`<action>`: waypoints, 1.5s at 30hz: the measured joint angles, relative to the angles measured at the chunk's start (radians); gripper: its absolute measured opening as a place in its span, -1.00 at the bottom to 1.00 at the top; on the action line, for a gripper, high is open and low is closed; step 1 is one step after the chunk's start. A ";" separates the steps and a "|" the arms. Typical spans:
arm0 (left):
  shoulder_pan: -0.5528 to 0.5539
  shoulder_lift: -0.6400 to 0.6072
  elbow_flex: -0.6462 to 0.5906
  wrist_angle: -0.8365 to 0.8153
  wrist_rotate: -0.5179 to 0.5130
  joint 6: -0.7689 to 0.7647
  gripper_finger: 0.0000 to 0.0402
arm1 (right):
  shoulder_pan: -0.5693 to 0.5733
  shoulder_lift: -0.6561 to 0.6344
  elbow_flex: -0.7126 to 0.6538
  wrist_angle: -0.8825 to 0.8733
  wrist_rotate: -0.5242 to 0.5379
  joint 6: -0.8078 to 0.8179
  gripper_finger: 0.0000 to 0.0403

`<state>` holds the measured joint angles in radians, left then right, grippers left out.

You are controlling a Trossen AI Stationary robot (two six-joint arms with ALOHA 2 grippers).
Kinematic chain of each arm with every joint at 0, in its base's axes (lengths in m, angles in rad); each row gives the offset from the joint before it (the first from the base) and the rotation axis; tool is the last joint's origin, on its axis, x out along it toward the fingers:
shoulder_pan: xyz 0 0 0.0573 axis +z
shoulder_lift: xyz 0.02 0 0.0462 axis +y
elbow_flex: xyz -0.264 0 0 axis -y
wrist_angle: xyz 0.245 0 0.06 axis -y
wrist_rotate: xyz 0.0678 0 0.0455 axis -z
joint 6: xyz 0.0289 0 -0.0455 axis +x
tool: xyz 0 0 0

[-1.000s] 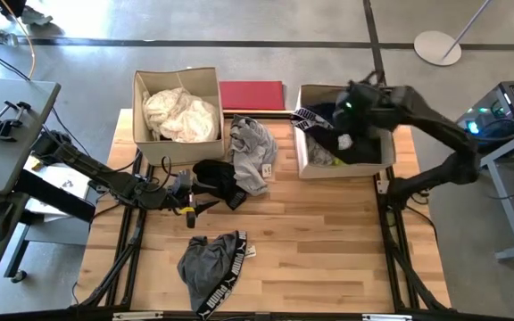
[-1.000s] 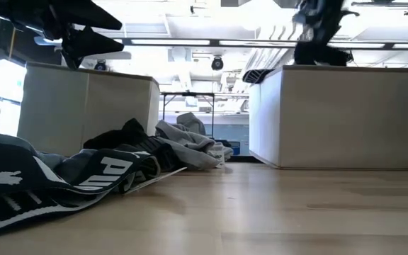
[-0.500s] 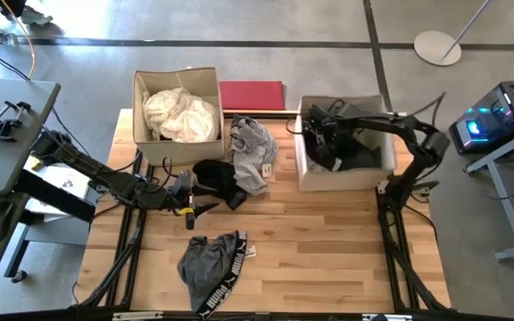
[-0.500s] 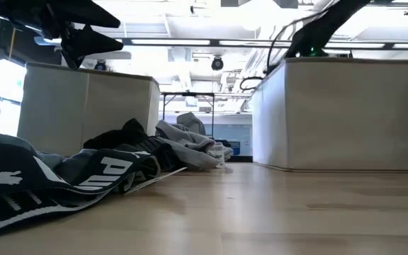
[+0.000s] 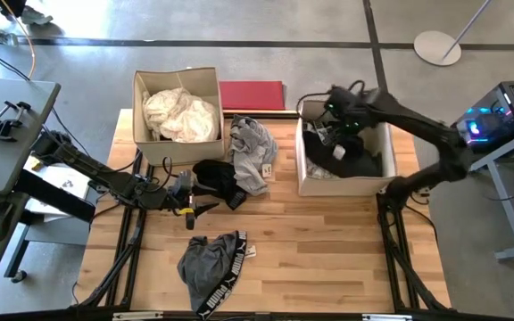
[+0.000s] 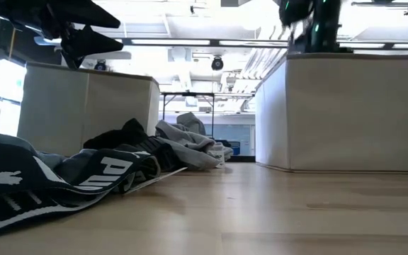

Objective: Sort clothes
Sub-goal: Put the dark blue boxer into the right laundry organizer, then adjust the right laundry organizer

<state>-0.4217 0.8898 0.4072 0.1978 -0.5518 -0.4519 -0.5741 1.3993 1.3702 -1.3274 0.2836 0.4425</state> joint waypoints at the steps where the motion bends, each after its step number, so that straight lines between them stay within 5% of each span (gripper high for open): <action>1: 0.000 0.000 0.000 0.000 0.000 0.000 -0.01 | 0.042 -0.040 -0.018 0.039 0.009 0.002 0.06; 8: 0.000 0.000 0.000 0.002 -0.005 0.000 -0.01 | 0.473 -0.268 -0.175 0.247 -0.034 -0.156 0.06; 15: 0.000 0.000 0.000 0.010 -0.012 0.001 -0.01 | 0.754 -0.323 -0.178 0.162 0.032 -0.056 0.06; 18: 0.000 0.000 0.000 0.010 -0.019 0.001 -0.01 | 0.772 -0.280 -0.181 0.051 0.079 0.002 0.06; 24: 0.000 0.000 0.000 0.007 -0.022 0.002 -0.01 | 0.736 -0.176 -0.280 0.083 -0.022 -0.059 -0.01; 32: 0.000 0.000 0.000 0.001 -0.023 0.017 -0.01 | 0.630 0.006 -0.327 0.063 0.072 -0.155 -0.78; 34: 0.000 0.000 0.000 0.000 -0.026 0.017 -0.01 | 0.627 0.046 -0.281 0.031 0.129 -0.171 -0.93; 45: 0.000 0.000 0.000 -0.029 -0.029 0.000 -0.01 | 0.724 0.120 0.063 -0.232 0.517 -0.196 -0.98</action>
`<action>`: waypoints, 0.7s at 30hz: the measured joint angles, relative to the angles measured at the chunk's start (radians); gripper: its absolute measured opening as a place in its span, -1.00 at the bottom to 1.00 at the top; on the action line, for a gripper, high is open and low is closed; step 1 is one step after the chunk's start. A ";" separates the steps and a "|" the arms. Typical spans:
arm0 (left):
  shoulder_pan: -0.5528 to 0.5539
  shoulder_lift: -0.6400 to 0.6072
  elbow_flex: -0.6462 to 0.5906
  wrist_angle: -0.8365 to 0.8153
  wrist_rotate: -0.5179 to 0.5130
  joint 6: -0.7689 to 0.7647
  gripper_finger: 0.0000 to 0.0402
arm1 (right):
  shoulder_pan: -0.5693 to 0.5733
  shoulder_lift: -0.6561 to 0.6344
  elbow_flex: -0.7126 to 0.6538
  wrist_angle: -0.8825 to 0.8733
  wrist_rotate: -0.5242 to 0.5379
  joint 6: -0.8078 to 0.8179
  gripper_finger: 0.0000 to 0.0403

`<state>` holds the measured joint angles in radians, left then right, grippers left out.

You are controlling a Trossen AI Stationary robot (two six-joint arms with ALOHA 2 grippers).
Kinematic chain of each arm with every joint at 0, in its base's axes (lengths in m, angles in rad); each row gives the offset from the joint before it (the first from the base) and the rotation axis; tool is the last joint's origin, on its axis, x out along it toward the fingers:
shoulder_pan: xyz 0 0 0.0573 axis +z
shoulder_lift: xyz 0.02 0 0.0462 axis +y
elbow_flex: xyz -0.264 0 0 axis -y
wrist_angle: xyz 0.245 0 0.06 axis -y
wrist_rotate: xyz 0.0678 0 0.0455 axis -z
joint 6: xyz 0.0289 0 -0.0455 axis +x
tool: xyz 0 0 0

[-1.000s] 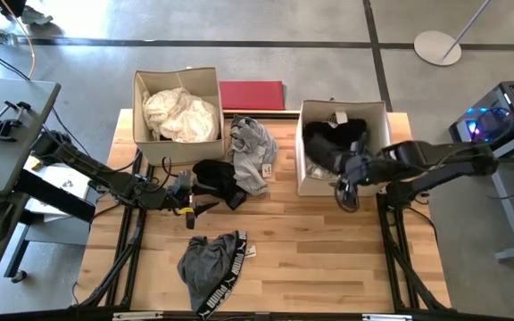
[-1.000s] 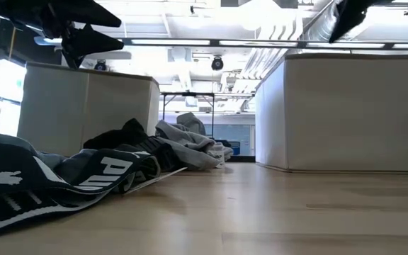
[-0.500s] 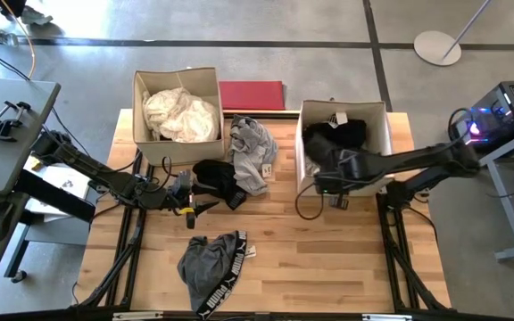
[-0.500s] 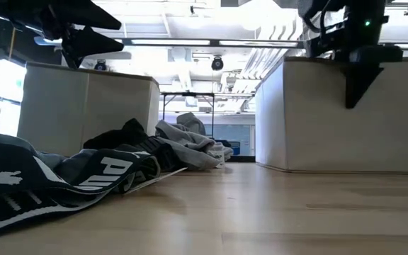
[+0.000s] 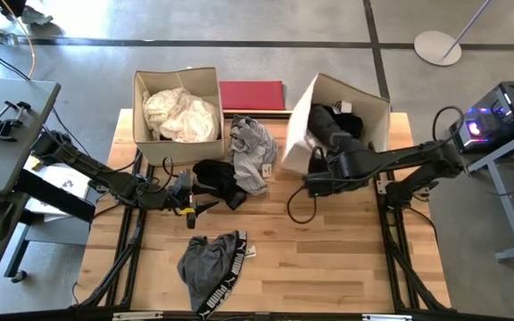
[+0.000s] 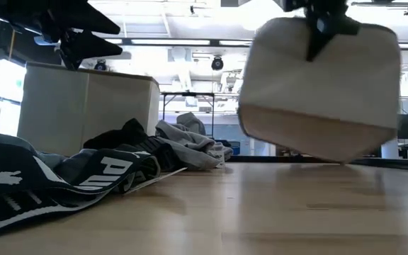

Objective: Sort clothes
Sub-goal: Adjust the right laundry organizer

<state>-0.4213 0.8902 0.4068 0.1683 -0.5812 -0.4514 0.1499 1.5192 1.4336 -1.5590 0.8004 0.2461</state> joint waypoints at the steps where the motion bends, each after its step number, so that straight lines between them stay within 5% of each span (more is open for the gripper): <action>1: 0.000 0.000 0.000 0.000 0.000 0.000 -0.01 | 0.003 0.004 0.017 0.005 0.032 -0.025 -0.99; 5: 0.000 0.000 0.000 -0.005 -0.001 0.000 -0.01 | 0.003 0.053 0.037 -0.001 0.159 -0.073 -0.99; 13: 0.000 0.000 0.000 -0.016 -0.002 -0.001 -0.01 | -0.092 0.105 -0.045 -0.005 0.193 -0.201 -1.00; 21: 0.000 0.000 0.000 -0.015 -0.002 -0.001 -0.01 | -0.200 0.098 -0.296 0.158 -0.148 -0.180 -1.00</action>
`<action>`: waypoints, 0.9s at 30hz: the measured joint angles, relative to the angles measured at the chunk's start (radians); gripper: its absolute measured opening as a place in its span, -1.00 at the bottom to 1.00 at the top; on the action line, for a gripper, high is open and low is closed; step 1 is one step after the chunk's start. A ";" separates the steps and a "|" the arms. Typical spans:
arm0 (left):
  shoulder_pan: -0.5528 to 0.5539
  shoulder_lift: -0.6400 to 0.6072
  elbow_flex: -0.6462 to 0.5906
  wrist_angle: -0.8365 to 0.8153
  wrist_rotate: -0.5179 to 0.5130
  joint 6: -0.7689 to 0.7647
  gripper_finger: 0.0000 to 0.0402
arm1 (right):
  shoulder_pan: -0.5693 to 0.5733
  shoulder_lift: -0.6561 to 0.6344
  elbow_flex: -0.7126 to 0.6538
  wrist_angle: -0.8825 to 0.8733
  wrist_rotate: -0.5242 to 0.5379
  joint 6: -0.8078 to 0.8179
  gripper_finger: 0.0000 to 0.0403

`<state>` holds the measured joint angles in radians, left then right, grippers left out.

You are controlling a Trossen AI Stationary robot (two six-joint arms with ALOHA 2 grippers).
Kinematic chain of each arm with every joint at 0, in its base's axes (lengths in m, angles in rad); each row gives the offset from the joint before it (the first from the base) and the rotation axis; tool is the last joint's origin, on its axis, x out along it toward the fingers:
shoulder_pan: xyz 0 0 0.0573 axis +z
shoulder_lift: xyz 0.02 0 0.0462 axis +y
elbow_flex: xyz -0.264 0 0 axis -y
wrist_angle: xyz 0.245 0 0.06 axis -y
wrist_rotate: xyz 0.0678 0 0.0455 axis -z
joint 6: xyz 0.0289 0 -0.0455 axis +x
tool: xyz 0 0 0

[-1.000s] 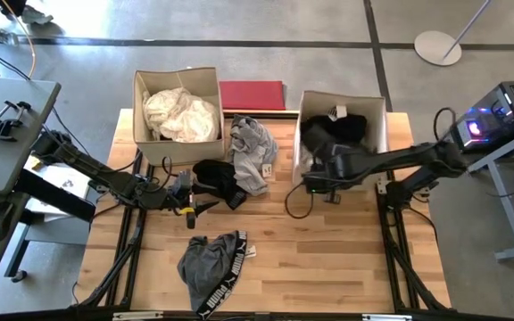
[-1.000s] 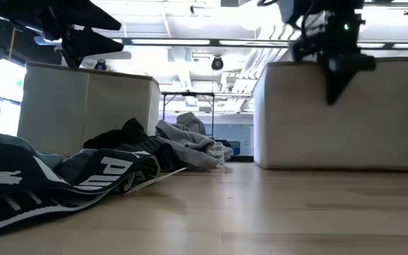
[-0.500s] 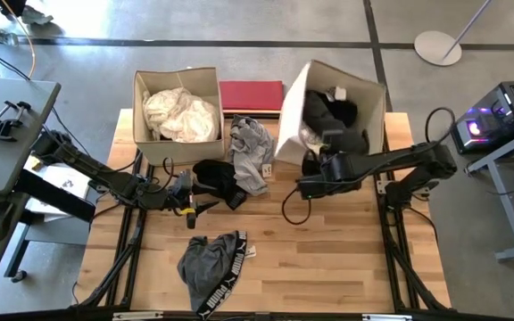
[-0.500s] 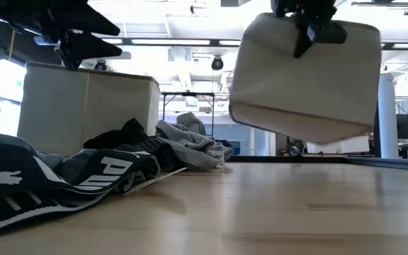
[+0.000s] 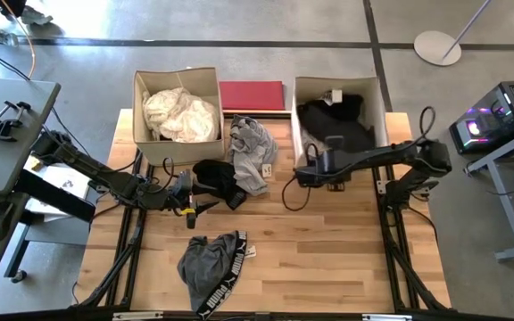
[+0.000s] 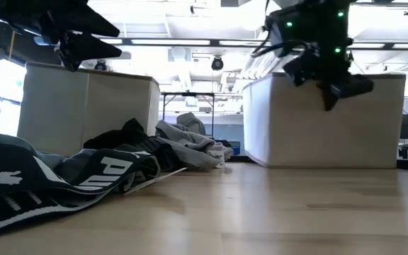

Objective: Sort clothes
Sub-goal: Adjust the right laundry organizer, then put the gray short into the left laundry organizer

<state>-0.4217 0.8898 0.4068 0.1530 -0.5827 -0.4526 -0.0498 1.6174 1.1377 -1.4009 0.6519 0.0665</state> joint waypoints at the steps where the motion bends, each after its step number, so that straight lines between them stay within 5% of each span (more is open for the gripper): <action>1: 0.000 0.000 0.000 0.000 0.000 0.000 -0.01 | -0.002 -0.003 -0.027 0.004 -0.014 0.014 -1.00; 8: -0.002 0.000 0.000 0.002 -0.084 -0.015 -0.01 | 0.065 -0.004 -0.046 -0.071 0.050 0.182 -0.87; 18: -0.153 0.051 0.060 0.047 -0.154 0.201 -0.12 | 0.176 -0.037 0.331 -0.169 -0.050 0.278 -0.11; 27: -0.296 0.239 0.327 -0.086 -0.335 0.387 -0.26 | 0.424 -0.041 0.495 -0.126 0.183 0.526 0.00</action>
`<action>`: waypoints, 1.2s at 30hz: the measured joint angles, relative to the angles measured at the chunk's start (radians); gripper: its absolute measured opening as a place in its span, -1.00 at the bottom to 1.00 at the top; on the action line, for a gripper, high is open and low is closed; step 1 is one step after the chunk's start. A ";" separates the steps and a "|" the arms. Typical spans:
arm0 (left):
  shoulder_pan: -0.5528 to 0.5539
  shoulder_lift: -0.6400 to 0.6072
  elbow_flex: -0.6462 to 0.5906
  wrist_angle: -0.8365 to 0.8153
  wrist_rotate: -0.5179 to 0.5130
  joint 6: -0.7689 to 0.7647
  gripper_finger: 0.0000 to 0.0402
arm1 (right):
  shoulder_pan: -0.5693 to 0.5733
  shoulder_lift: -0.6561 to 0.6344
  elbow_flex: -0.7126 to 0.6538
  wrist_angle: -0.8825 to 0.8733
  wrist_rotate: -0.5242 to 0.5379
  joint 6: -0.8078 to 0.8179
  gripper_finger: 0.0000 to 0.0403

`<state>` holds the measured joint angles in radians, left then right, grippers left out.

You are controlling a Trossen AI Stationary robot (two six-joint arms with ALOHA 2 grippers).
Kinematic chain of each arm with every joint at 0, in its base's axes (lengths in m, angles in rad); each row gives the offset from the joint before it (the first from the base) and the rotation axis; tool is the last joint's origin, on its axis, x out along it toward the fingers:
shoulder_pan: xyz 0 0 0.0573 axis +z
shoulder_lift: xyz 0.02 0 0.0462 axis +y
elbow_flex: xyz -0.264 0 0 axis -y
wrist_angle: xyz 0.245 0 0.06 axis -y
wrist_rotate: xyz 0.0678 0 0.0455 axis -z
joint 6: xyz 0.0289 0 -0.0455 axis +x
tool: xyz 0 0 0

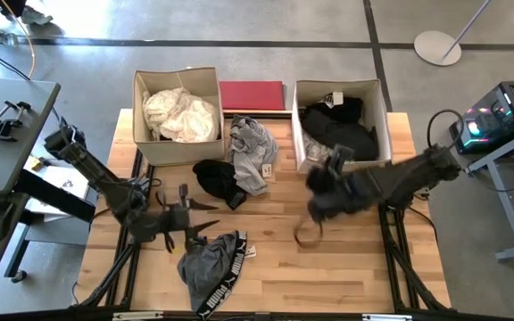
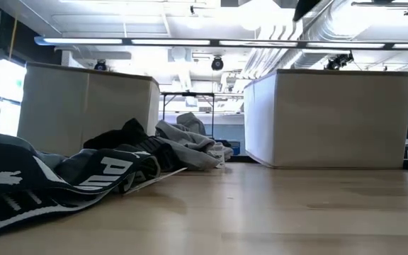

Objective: Sort clothes
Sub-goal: Put the gray short into the left laundry organizer

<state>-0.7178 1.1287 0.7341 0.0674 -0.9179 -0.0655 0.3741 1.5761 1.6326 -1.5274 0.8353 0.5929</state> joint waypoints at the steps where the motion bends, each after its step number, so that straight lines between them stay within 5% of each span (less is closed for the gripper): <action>1: -0.004 0.018 0.023 -0.019 -0.009 0.012 -0.27 | 0.039 0.000 -0.015 0.027 0.034 0.029 0.00; 6: 0.021 0.081 0.053 -0.051 0.000 0.033 -0.28 | 0.221 0.002 -0.207 0.389 0.213 0.035 0.00; 13: 0.104 0.160 0.053 -0.137 0.028 -0.040 -0.27 | 0.344 0.002 -0.438 0.971 0.166 -0.314 0.00; 22: 0.301 0.210 0.053 -0.295 0.045 -0.282 -0.02 | 0.365 0.001 -0.444 0.992 0.213 -0.230 0.00; 26: 0.425 0.252 0.052 -0.203 0.101 -0.438 0.13 | 0.362 0.001 -0.444 0.987 0.212 -0.173 0.00; 31: 0.532 0.388 0.076 0.136 0.218 -0.196 0.17 | 0.361 0.001 -0.471 0.993 0.245 -0.144 0.00; 36: 0.661 0.554 0.302 -0.109 0.289 -0.221 0.08 | 0.359 0.001 -0.477 0.999 0.258 -0.121 0.00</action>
<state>-0.0568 1.6832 1.0366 -0.0421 -0.6290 -0.2862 0.7335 1.5772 1.1553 -0.5282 1.0936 0.4714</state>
